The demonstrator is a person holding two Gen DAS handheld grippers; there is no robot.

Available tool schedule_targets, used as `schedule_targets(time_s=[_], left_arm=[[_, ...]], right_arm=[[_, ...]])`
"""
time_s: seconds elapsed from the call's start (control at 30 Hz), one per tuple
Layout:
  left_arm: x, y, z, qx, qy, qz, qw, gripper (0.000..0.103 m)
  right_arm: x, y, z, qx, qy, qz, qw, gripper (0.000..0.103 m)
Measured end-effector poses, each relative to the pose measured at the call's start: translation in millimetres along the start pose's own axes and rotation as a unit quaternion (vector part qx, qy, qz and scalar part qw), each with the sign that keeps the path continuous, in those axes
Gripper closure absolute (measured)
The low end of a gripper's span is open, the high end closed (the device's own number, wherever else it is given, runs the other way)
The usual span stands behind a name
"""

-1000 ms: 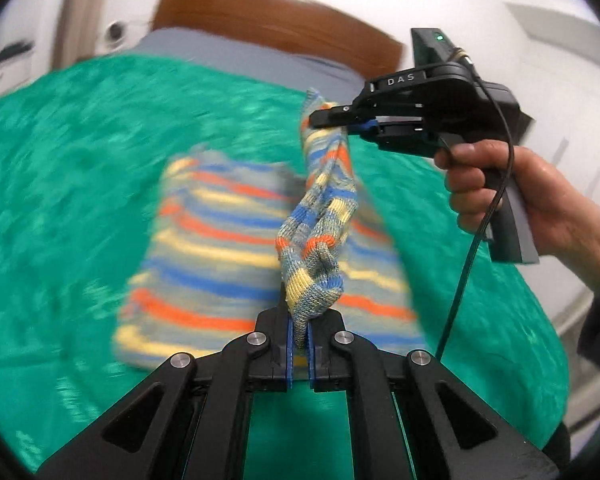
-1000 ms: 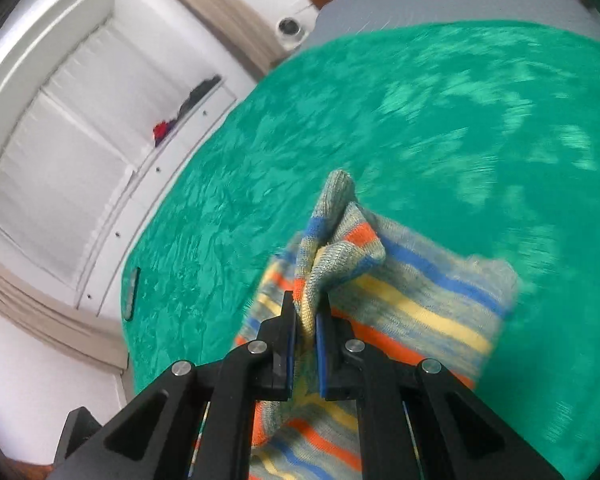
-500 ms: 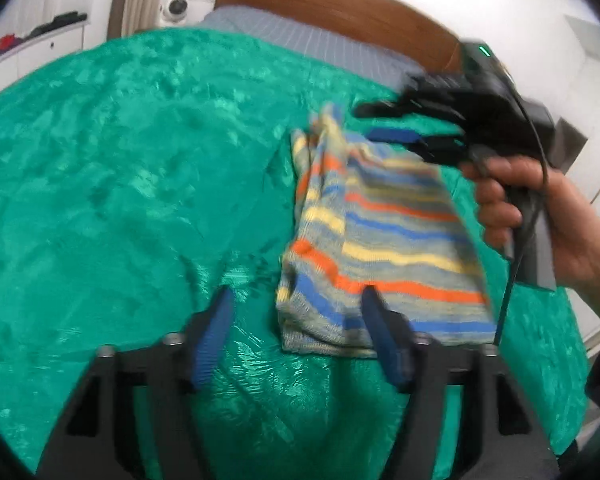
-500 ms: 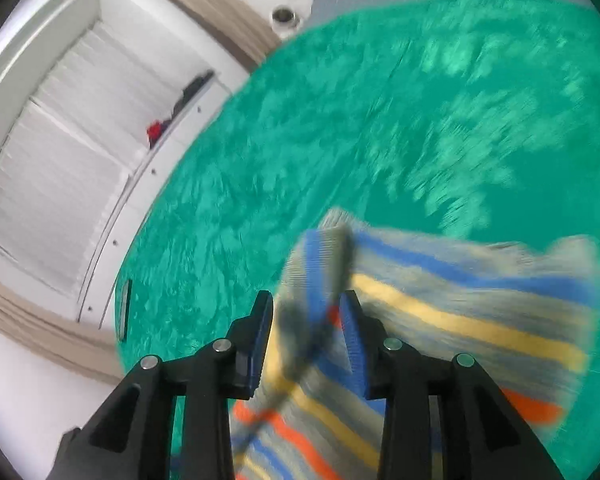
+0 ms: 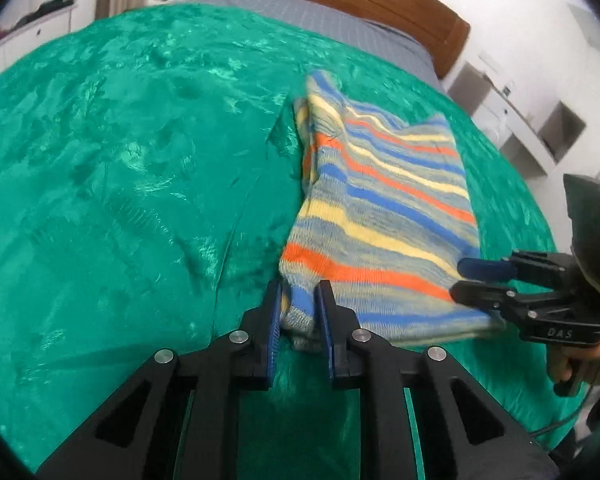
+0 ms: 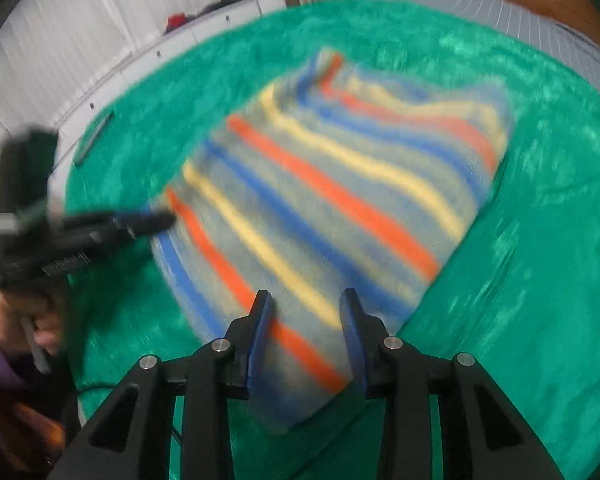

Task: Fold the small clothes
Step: 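Grasp one side edge with the left gripper and fold it over the middle, then open the left gripper and withdraw both tools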

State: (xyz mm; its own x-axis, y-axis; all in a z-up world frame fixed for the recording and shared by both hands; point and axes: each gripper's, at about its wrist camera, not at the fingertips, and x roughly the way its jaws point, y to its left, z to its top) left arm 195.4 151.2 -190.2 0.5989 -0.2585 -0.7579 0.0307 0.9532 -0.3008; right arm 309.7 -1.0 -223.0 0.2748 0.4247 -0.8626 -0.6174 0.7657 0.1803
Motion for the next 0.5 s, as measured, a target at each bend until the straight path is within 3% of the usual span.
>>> schedule_targets(time_s=[0.1, 0.17, 0.23, 0.37, 0.5], left_arm=[[-17.7, -1.2, 4.7, 0.015, 0.005, 0.012, 0.9998, 0.068], [-30.9, -0.8, 18.3, 0.016, -0.013, 0.007, 0.9997, 0.042], [-33.4, -4.5, 43.6, 0.017, -0.031, 0.0, 0.9994, 0.035], [-3.8, -18.9, 90.0, 0.033, -0.017, 0.001, 0.9993, 0.03], [48.1, -16.5, 115.0, 0.034, 0.02, 0.053, 0.9978, 0.031]], right_arm=[[-12.4, -2.6, 1.8, 0.017, -0.007, 0.002, 1.0, 0.067], [-30.1, -7.1, 12.9, 0.022, -0.028, -0.007, 0.999, 0.067], [-44.6, -12.4, 28.2, 0.018, -0.049, -0.028, 0.998, 0.067], [-50.5, -36.1, 68.5, 0.048, -0.08, -0.053, 0.994, 0.067], [-14.7, -54.6, 86.5, 0.08, -0.055, -0.048, 0.994, 0.067]])
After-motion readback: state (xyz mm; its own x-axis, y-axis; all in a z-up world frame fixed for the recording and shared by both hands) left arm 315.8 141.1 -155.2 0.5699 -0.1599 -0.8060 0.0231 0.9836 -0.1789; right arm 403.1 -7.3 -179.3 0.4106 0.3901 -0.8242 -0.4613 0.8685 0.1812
